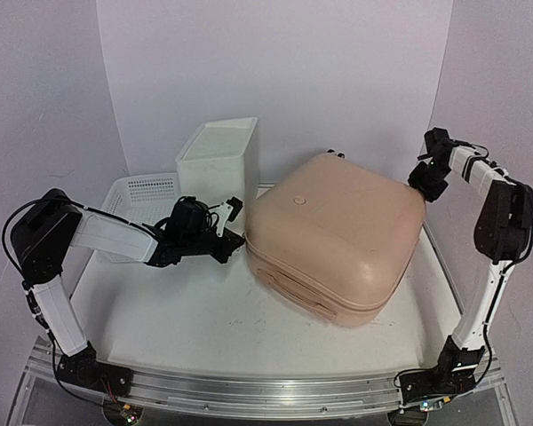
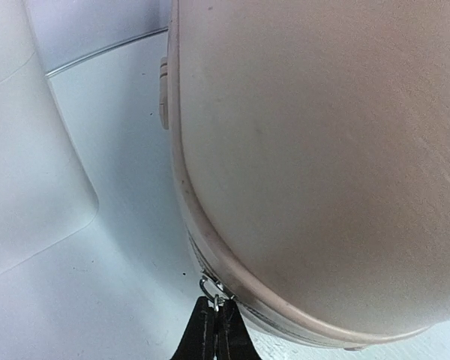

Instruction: Open, take out, and arrange the luggage

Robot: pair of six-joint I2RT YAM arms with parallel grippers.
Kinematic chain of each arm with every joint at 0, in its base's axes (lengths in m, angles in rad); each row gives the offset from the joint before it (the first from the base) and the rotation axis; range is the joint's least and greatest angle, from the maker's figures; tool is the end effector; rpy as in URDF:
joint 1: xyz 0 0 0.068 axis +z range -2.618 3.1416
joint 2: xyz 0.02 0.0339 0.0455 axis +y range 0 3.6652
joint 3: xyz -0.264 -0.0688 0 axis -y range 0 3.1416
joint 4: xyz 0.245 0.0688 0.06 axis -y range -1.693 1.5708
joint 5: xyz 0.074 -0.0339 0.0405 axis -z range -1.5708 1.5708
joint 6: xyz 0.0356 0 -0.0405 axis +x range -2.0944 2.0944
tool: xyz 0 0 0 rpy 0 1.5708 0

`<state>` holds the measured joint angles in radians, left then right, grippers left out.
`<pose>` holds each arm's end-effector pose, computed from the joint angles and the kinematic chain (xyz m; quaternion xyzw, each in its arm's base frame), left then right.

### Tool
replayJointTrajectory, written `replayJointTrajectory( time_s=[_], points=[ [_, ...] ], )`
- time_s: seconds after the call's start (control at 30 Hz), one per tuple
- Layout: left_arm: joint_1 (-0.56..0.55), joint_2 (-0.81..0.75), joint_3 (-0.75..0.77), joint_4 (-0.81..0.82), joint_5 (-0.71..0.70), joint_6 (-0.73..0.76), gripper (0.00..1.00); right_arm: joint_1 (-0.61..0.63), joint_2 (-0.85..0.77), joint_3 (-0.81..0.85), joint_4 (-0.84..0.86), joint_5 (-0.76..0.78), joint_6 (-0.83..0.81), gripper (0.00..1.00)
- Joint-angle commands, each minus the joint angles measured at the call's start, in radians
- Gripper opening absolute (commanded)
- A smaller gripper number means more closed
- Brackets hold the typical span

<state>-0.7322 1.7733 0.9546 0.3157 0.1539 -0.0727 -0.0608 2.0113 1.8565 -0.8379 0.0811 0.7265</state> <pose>0.2789 -0.2581 0.1816 0.3149 0.7994 -0.2596 0.4409 0.4427 -0.0298 0.2821 0.3780 0.8800 0.0563 0.2819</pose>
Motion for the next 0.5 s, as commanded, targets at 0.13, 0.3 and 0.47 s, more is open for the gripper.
replayJointTrajectory(
  time_s=[0.13, 0.3, 0.47],
  points=[
    [-0.007, -0.147, -0.159, 0.183, 0.198, 0.152, 0.0, -0.028, -0.162, -0.218, -0.095, 0.272, 0.243, 0.0],
    [-0.004, -0.299, -0.284, 0.174, 0.168, 0.15, 0.0, -0.03, -0.194, -0.252, -0.086, 0.328, 0.257, 0.0],
    [-0.105, -0.281, -0.254, 0.159, 0.266, 0.032, 0.0, -0.028, -0.242, -0.322, -0.077, 0.347, 0.355, 0.0]
  ],
)
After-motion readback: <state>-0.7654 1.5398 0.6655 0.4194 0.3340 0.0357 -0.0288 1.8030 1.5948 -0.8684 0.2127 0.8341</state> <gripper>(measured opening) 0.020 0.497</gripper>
